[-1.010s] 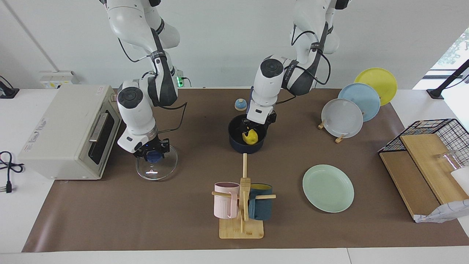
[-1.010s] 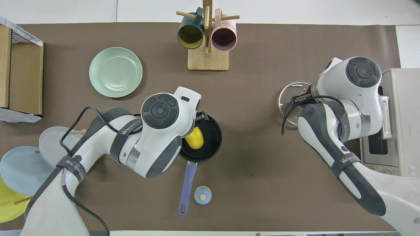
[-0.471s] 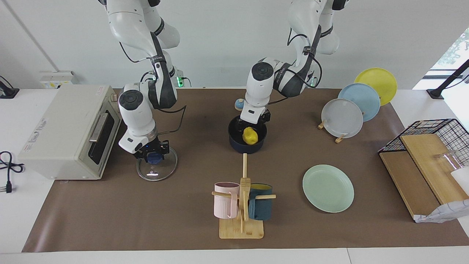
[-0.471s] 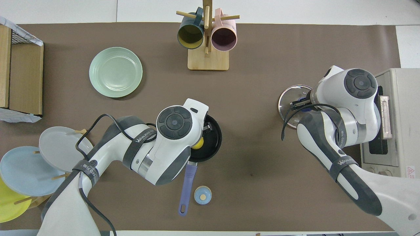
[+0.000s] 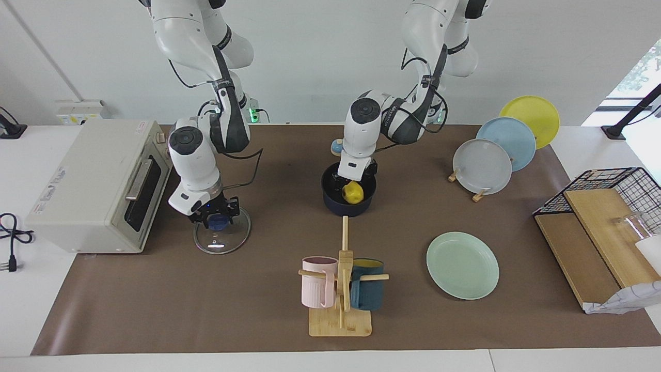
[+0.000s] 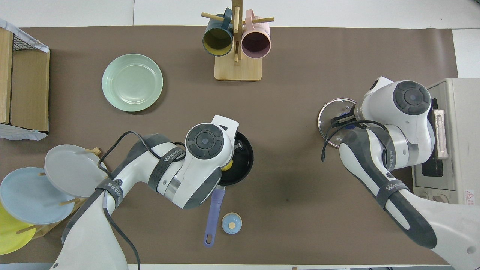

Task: Transfer potato from pot to plate
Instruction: 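Grasp the yellow potato with the left gripper while the right gripper holds lid, then carry the potato with the left gripper toward the pale green plate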

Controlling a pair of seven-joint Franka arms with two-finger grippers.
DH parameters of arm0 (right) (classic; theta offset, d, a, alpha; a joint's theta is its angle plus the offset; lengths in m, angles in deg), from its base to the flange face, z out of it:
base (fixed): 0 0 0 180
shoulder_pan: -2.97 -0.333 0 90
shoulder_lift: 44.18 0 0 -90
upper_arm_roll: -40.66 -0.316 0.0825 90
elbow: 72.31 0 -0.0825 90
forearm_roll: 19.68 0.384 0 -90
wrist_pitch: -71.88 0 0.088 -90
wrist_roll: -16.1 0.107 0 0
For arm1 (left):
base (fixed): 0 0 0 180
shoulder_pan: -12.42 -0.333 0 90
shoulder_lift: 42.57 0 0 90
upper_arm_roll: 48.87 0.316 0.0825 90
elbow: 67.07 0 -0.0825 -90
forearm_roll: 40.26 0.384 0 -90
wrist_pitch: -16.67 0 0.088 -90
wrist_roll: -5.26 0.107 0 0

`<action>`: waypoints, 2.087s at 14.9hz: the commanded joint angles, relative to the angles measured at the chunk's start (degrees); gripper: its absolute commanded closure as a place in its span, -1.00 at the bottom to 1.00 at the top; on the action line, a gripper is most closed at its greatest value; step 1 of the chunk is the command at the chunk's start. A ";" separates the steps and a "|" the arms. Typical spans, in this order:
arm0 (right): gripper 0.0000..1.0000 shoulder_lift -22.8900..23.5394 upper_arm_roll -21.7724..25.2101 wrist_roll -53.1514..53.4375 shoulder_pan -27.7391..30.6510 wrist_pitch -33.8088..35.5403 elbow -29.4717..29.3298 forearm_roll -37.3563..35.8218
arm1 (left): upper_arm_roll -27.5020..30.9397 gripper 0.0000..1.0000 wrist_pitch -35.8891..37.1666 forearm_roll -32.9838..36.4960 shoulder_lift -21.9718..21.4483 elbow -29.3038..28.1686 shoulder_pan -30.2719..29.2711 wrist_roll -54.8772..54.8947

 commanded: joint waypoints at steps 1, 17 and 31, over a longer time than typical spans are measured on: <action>-1.00 -1.46 -0.63 -1.58 1.00 -0.82 1.28 0.09 | 1.03 -1.00 -1.98 0.86 0.33 -0.79 1.20 -1.73; -1.00 -5.05 -0.98 -1.58 0.12 16.40 -10.41 0.09 | 1.03 1.00 2.40 1.74 -2.64 2.36 0.50 -0.76; -1.00 -13.50 -4.94 -0.01 -1.11 37.33 -18.67 2.02 | 1.48 1.00 25.80 -0.99 0.85 30.22 -24.70 39.63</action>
